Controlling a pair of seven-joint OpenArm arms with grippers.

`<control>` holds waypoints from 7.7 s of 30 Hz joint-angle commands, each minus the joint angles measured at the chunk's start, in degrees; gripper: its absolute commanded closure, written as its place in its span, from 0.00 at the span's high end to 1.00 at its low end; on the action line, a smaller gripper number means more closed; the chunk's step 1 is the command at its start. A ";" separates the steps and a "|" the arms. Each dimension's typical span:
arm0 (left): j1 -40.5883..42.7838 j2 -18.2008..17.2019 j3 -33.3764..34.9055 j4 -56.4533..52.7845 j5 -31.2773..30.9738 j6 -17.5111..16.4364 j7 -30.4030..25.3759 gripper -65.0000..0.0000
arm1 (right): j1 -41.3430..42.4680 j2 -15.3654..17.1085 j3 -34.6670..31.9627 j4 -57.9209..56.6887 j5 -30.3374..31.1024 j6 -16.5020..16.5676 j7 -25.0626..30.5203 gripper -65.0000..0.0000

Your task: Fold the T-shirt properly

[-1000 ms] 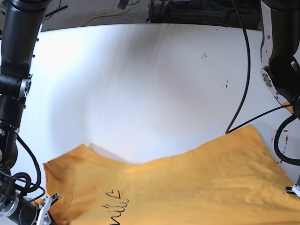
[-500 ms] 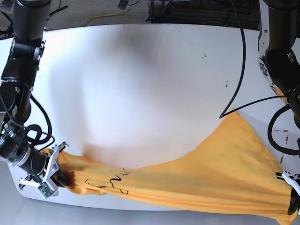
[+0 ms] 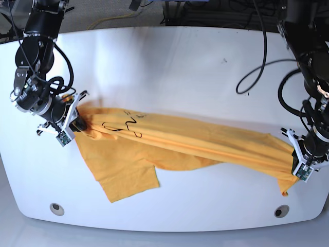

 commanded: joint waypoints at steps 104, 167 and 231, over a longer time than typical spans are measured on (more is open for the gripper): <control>37.28 -1.78 -3.78 -18.85 -1.23 0.56 -6.57 0.70 | -19.16 -0.60 29.79 -10.85 12.21 -0.32 -14.25 0.42; 37.02 -1.34 -3.60 -10.68 -0.88 0.56 -6.83 0.70 | 7.30 -12.91 3.16 -26.76 -3.18 -0.32 0.08 0.00; 37.90 3.40 -4.04 -14.11 -0.79 0.56 -6.92 0.70 | -10.63 -6.49 20.30 -9.27 -11.62 -0.32 0.08 0.70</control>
